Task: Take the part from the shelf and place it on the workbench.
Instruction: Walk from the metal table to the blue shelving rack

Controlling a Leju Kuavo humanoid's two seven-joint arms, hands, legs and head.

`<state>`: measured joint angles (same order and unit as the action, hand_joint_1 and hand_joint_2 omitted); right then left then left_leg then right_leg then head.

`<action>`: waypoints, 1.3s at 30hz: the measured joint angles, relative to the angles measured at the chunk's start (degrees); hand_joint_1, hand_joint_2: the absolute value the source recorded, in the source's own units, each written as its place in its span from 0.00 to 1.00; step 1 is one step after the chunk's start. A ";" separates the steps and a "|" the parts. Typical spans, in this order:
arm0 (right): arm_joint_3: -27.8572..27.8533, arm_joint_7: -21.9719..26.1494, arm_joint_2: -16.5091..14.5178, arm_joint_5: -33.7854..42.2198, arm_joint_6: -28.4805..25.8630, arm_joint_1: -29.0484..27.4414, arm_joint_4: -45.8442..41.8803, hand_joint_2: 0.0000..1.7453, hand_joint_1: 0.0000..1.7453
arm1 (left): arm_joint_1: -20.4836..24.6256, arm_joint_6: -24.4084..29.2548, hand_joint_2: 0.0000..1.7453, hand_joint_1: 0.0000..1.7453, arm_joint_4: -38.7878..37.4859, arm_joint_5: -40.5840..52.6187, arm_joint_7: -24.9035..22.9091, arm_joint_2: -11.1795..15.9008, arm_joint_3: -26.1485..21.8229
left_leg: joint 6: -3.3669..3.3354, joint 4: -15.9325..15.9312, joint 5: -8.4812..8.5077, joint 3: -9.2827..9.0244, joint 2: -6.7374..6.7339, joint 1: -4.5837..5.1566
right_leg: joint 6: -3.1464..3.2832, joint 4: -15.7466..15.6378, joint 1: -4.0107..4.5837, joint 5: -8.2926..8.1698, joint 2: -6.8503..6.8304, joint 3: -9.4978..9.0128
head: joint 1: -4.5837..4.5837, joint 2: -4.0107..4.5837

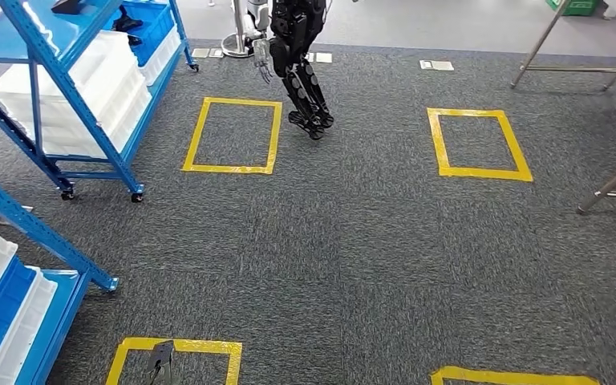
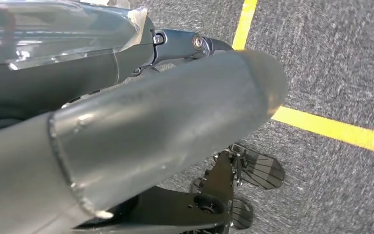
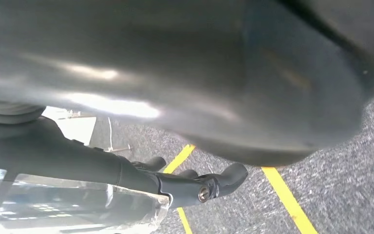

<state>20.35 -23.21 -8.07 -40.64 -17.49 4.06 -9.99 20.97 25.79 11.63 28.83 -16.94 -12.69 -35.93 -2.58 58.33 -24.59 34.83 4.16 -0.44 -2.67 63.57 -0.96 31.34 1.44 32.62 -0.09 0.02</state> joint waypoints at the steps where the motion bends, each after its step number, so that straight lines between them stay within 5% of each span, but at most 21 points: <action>1: -0.01 -0.01 0.01 0.01 0.00 -0.04 0.00 0.00 0.00 | 0.01 -0.01 0.00 0.00 0.00 0.02 0.00 -0.01 0.00 | 0.25 0.11 0.02 0.11 0.51 0.11 | 0.02 -3.06 -0.18 -1.22 0.79 -1.19 | -0.01 0.00; 3: -0.02 0.00 -0.02 0.03 0.00 -0.09 0.00 0.00 0.00 | 0.01 0.01 0.00 0.00 0.00 0.05 0.00 -0.02 -0.01 | 0.96 0.15 0.20 0.43 1.28 0.23 | 0.77 -5.33 -0.09 -2.16 1.55 -1.94 | -0.05 0.00; 6: -0.03 0.00 -0.22 0.08 -0.03 0.06 0.00 0.00 0.00 | -0.03 0.06 0.00 0.00 0.00 0.12 -0.02 0.00 -0.02 | 1.90 0.92 -0.14 1.22 0.80 -0.10 | 2.19 -5.55 -0.28 -2.85 0.11 -2.17 | -0.16 0.00; 10: -0.04 -0.02 -0.34 0.12 -0.05 -0.25 0.00 0.00 0.00 | -0.02 0.07 0.00 0.00 -0.02 0.22 -0.05 -0.02 -0.01 | 2.72 13.59 -6.97 7.01 -3.18 -0.25 | 3.22 -5.65 0.02 -2.91 -2.37 -2.03 | -0.61 0.00; 12: -0.05 -0.03 -0.31 0.14 -0.04 -0.29 0.00 0.00 0.00 | -0.16 0.07 0.00 0.00 -0.05 0.22 -0.08 -0.03 -0.02 | 2.90 16.53 -7.42 8.23 -3.58 -0.37 | 3.30 -5.64 0.22 -2.83 -3.61 -1.97 | -0.63 0.00; 16: -0.06 -0.08 -0.36 0.11 -0.04 -0.25 0.00 0.00 0.00 | -0.02 0.09 0.00 0.00 -0.06 0.36 -0.13 0.01 -0.03 | 2.23 3.32 -1.91 0.76 -6.48 -0.04 | 3.14 -5.61 0.63 -2.51 -5.41 -2.26 | -0.60 0.00; 18: -0.06 -0.20 -0.40 0.08 -0.05 -0.22 0.00 0.00 0.00 | 0.12 0.10 0.00 0.00 -0.07 0.51 -0.18 -0.02 -0.03 | 1.67 0.64 -1.61 -0.51 -7.20 0.45 | 2.78 -5.61 0.94 -2.32 -6.08 -2.34 | -0.49 0.00; 20: -0.07 -0.32 -0.45 0.07 -0.07 -0.16 -0.03 0.00 0.00 | 0.10 0.14 0.00 0.00 -0.07 0.55 -0.21 -0.06 -0.04 | 1.00 0.22 -1.34 -0.52 -6.10 0.49 | 2.30 -5.69 1.07 -2.15 -6.76 -2.44 | -0.44 0.00; 22: -0.07 -0.37 -0.45 0.04 -0.10 -0.14 -0.08 0.00 0.00 | 0.14 0.18 0.00 0.00 -0.07 0.57 -0.23 -0.14 -0.05 | 0.13 -0.64 -0.84 -1.00 -5.10 0.23 | 2.01 -3.84 1.06 -0.89 -5.49 -1.86 | -0.38 0.00; 24: -0.07 -0.37 -0.40 0.02 -0.11 -0.19 -0.11 0.00 0.00 | 0.26 0.16 0.00 0.00 -0.07 0.61 -0.28 -0.26 -0.05 | -0.41 -1.05 -0.50 -1.24 -4.07 0.07 | 2.24 2.32 0.77 1.98 -2.99 0.90 | -0.14 0.00; 27: -0.11 -0.34 -0.35 0.14 -0.18 -0.15 -0.11 0.00 0.00 | 0.16 0.13 0.00 0.00 -0.07 0.68 -0.36 -0.34 -0.07 | -0.50 -0.99 -0.44 -1.16 -2.22 0.04 | 1.83 10.04 0.49 4.20 -1.88 4.91 | 0.04 -0.01; 28: -0.17 -0.33 -0.34 0.25 -0.23 -0.11 -0.11 0.00 0.00 | 0.12 0.12 0.00 0.00 -0.08 0.80 -0.40 -0.39 -0.07 | -0.47 -0.94 -0.44 -1.19 -1.58 0.02 | 1.30 8.68 0.38 3.18 -1.81 4.33 | 0.04 -0.01; 31: -0.51 -0.39 -0.32 0.59 -0.38 -0.17 -0.10 0.00 0.00 | 0.16 0.13 0.00 0.00 -0.11 1.48 -0.58 -0.64 -0.07 | 0.05 -0.52 -0.50 -1.10 0.32 0.03 | 0.13 -2.49 -0.24 -1.59 -0.27 -0.60 | 0.08 0.00; 35: -0.95 -0.44 -0.45 0.90 -0.81 -0.20 -0.10 0.00 0.00 | 0.16 0.16 0.00 0.00 -0.15 2.04 -0.77 -0.96 -0.07 | 1.37 -0.38 -0.24 -0.44 1.41 0.04 | 1.54 -5.58 0.00 -2.99 -0.01 -1.99 | 0.10 0.00; 37: -1.26 -0.27 -0.54 1.04 -0.89 -0.20 -0.11 0.00 0.00 | 0.18 0.17 0.00 0.00 -0.20 2.32 -0.86 -1.03 -0.06 | 1.87 1.14 -1.24 0.37 0.01 -0.12 | 2.33 -5.78 -0.17 -3.30 -0.71 -2.02 | -0.04 0.00; 39: -1.49 0.07 -0.49 1.13 -0.85 -0.39 -0.10 0.00 0.00 | 0.27 0.18 0.00 0.00 -0.21 2.48 -0.95 -1.17 -0.05 | 2.30 7.07 -4.63 3.10 -2.45 -0.21 | 3.04 -5.88 -0.08 -3.34 -1.73 -1.99 | -0.29 0.00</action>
<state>18.86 -23.14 -8.56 -39.51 -18.34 3.68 -10.09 21.24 25.97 11.41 31.31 -17.88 -13.86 -35.98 -0.29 65.40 -29.22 37.93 1.72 -0.64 0.37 57.70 -1.04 28.00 -0.29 30.63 -0.38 0.02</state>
